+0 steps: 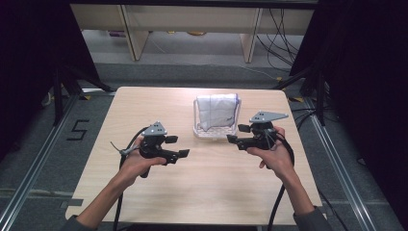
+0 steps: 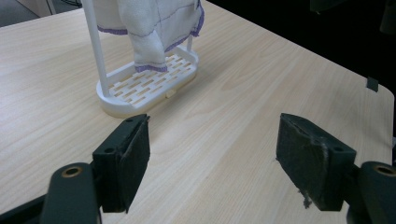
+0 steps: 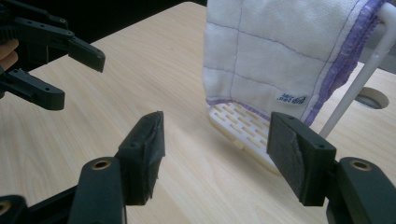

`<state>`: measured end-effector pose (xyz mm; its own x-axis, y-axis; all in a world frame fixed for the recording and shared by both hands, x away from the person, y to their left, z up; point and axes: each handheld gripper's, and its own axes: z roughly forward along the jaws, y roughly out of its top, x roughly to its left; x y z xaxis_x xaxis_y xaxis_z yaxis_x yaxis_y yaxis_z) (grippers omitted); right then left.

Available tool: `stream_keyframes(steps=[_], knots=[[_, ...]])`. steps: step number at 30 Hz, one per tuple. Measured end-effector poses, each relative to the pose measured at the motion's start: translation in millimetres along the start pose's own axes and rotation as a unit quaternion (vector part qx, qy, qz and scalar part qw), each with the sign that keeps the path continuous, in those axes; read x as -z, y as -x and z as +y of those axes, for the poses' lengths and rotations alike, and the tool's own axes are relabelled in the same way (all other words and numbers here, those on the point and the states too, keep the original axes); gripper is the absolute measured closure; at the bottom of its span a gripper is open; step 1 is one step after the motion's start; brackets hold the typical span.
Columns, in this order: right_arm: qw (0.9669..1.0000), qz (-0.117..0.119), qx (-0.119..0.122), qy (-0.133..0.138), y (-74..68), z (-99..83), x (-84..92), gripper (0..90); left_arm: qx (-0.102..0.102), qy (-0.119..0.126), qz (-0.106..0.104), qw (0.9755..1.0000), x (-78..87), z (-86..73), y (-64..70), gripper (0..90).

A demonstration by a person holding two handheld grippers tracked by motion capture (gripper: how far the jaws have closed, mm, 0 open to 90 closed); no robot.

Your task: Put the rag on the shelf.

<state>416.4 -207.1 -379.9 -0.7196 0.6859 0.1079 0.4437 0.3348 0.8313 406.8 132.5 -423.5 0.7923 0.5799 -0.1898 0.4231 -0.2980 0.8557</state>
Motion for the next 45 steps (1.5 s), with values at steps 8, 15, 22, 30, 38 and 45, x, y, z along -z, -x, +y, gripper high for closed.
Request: stream_keyframes(steps=[8,15,22,30,38,45], knots=[[1.0000,0.001,0.002,-0.007,-4.3,-6.9,-0.5,36.8,0.001,-0.005,0.005,1.0000,1.9,-8.4,1.5,26.0],[1.0000,0.007,-0.002,-0.002,-6.2,-13.3,-1.2,35.5,0.000,-0.008,0.006,0.9999,5.6,-14.9,0.9,25.3],[0.9999,0.011,-0.003,-0.007,-7.1,-18.0,-4.2,34.9,0.001,-0.015,0.002,0.9999,6.3,-22.2,2.4,25.0],[0.9995,0.021,-0.009,-0.023,-6.3,-27.5,-10.0,33.5,-0.003,-0.031,-0.001,0.9995,5.5,-34.6,5.2,24.4],[0.9990,0.030,-0.015,-0.031,-8.6,-34.2,-17.6,33.2,-0.012,-0.041,0.003,0.9991,-0.2,-40.7,8.5,24.4],[0.9989,0.017,-0.003,-0.043,-8.5,-40.0,-19.0,33.0,-0.015,-0.043,0.001,0.9990,1.5,-48.3,10.7,24.4]])
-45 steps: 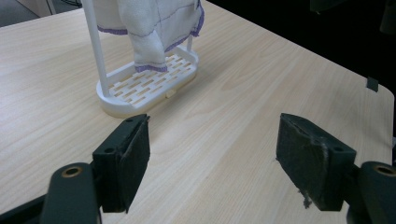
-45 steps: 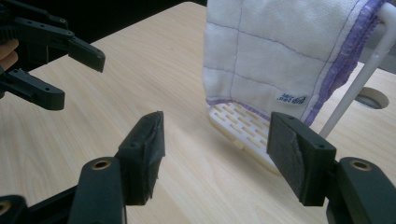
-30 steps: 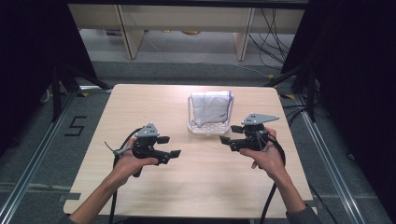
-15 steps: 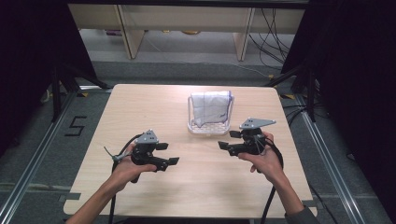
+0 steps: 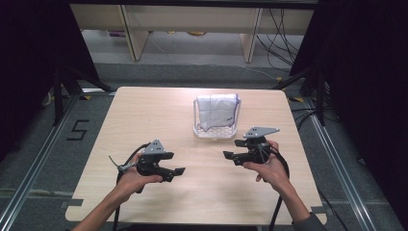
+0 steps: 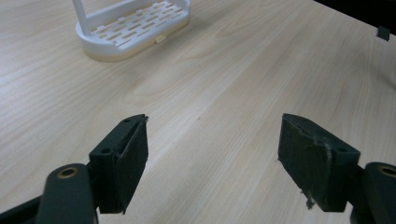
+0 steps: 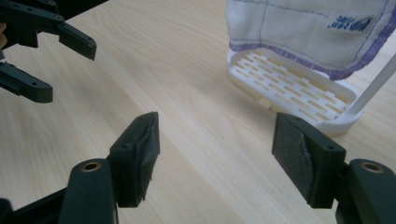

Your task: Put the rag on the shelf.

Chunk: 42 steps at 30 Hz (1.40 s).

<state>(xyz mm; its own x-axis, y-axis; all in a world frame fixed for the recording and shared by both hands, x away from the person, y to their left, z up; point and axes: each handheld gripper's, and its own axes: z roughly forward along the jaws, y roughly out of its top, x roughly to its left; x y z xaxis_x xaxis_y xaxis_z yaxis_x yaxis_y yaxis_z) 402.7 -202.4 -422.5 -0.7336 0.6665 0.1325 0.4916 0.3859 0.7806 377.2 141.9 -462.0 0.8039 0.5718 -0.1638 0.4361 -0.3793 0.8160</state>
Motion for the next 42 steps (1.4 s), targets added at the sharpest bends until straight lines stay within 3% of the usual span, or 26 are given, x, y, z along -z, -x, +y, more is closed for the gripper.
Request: stream_keyframes(steps=[6,9,10,13,14,16,20,21,27,42], knots=[[0.9998,0.006,-0.012,-0.013,-6.0,-7.9,-3.7,32.8,0.011,-0.001,-0.002,0.9999,3.9,-13.2,2.2,24.4],[0.9999,0.000,0.003,-0.010,-6.3,-10.1,-5.9,32.8,0.013,-0.002,0.005,0.9999,6.4,-18.1,1.5,24.4],[0.9999,0.005,-0.008,-0.015,-8.1,-10.5,-5.9,32.8,0.016,-0.001,0.005,0.9999,7.3,-19.3,1.1,24.3],[0.9998,0.006,-0.005,-0.017,-9.5,-12.1,-6.9,32.6,0.024,0.003,0.005,0.9997,9.3,-22.4,-0.1,24.3],[0.9998,0.007,-0.011,-0.016,-10.9,-13.2,-7.6,32.6,0.024,0.002,0.003,0.9997,9.8,-23.4,-0.7,24.3],[0.9998,0.002,0.000,-0.020,-10.1,-15.0,-9.3,32.0,0.022,-0.004,0.004,0.9998,11.1,-25.9,-0.9,24.2],[0.9996,0.016,-0.002,-0.025,-11.3,-19.2,-12.2,32.1,0.020,-0.007,0.004,0.9998,12.1,-30.8,0.8,24.2],[0.9996,0.005,-0.004,-0.028,-12.3,-20.1,-11.3,32.0,0.021,-0.006,0.006,0.9997,12.0,-31.8,1.2,24.1],[0.9996,0.004,-0.007,-0.026,-14.2,-24.1,-11.5,32.0,0.024,-0.011,0.008,0.9996,13.6,-36.8,0.8,24.2],[0.9992,0.022,-0.014,-0.029,-23.8,-40.6,-4.7,31.8,0.016,-0.018,-0.004,0.9997,15.1,-45.1,11.8,24.0]])
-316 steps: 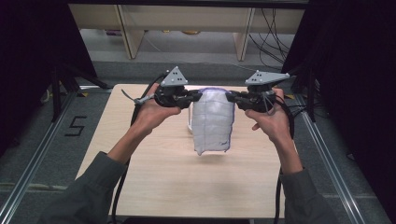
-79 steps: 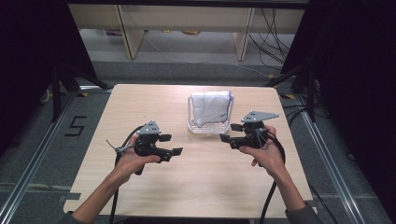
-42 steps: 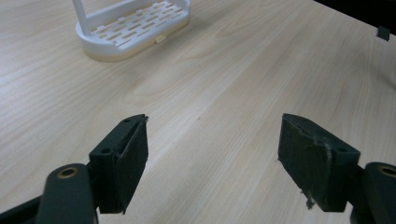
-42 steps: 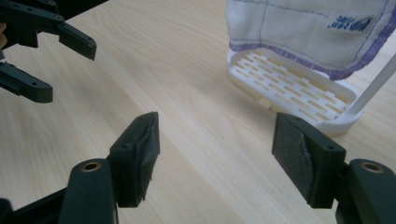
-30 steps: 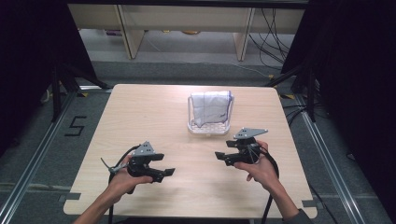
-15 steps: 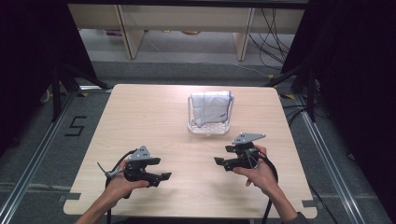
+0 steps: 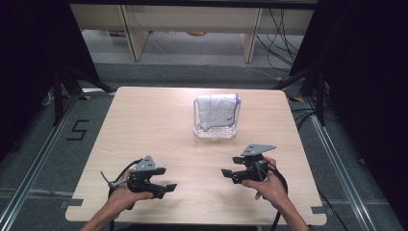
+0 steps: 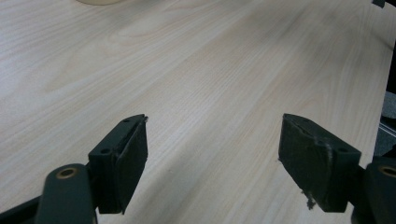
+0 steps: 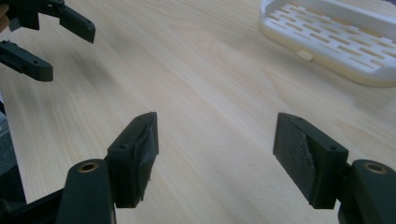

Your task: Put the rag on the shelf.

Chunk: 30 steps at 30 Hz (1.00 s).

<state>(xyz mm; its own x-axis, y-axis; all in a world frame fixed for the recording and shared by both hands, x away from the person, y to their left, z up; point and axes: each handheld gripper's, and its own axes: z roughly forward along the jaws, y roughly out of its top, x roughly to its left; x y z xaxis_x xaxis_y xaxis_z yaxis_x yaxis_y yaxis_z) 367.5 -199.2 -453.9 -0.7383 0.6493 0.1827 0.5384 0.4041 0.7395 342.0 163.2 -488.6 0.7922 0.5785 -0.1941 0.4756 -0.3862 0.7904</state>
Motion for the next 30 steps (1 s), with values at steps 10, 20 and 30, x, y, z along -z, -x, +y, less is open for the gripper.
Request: stream_keyframes(steps=[10,20,30], knots=[[1.0000,0.008,-0.004,-0.002,-8.7,-16.3,-0.5,26.2,-0.003,-0.002,0.001,1.0000,3.3,-9.8,7.1,23.6],[0.9998,0.009,0.003,-0.018,-12.6,-35.9,-1.1,22.8,-0.016,-0.015,0.010,0.9997,5.8,-22.8,16.3,23.0],[0.9996,0.002,0.012,-0.027,-19.4,-50.4,3.4,20.4,-0.026,-0.019,0.023,0.9992,6.6,-30.5,28.2,22.9]])
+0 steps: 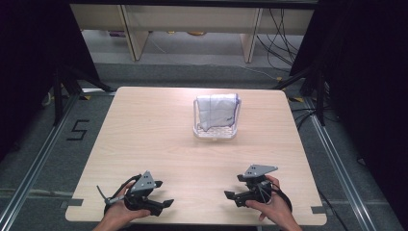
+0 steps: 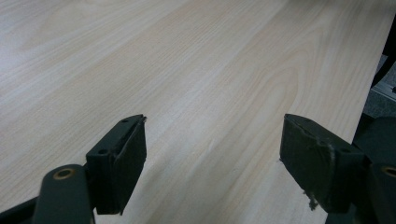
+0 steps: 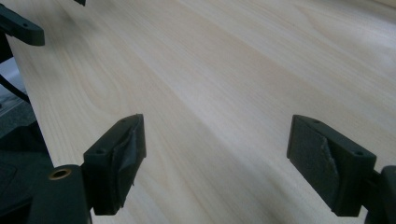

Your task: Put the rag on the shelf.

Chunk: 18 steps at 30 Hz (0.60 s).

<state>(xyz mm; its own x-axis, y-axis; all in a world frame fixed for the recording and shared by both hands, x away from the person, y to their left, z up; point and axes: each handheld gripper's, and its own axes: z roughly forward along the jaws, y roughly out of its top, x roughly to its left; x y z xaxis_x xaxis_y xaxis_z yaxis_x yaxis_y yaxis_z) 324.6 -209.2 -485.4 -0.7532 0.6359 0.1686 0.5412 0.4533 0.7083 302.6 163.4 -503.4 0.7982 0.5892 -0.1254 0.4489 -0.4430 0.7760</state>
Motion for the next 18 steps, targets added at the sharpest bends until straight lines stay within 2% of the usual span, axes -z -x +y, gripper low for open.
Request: stream_keyframes(steps=[4,5,6,10,12,13,18], knots=[[0.9999,-0.008,0.008,-0.010,-3.3,-5.3,-1.2,20.4,-0.006,-0.003,0.003,1.0000,0.4,-0.8,0.5,22.9],[0.9999,-0.009,0.009,-0.011,-4.0,-5.7,-1.6,20.4,0.001,-0.002,0.004,1.0000,-0.2,-1.3,0.8,22.9],[0.9998,-0.007,0.009,-0.013,-4.4,-5.5,-1.1,20.5,-0.010,-0.008,0.003,0.9999,0.6,-1.3,-0.6,22.9],[0.9999,-0.010,0.012,-0.006,-3.1,-4.4,0.6,20.5,0.004,0.000,0.003,1.0000,-1.6,-2.3,-0.2,22.8],[0.9998,-0.010,0.015,-0.006,-2.4,-4.6,0.3,20.5,-0.006,-0.009,0.005,0.9999,-0.3,-2.0,-2.7,22.8],[0.9998,-0.009,0.014,-0.007,-2.2,-4.6,0.2,20.5,0.002,-0.002,0.006,1.0000,-1.0,-2.2,-2.0,22.8],[0.9998,-0.014,0.013,-0.011,-0.8,-6.0,-1.9,20.4,0.000,-0.005,0.008,1.0000,-1.0,-2.7,-3.1,22.8]])
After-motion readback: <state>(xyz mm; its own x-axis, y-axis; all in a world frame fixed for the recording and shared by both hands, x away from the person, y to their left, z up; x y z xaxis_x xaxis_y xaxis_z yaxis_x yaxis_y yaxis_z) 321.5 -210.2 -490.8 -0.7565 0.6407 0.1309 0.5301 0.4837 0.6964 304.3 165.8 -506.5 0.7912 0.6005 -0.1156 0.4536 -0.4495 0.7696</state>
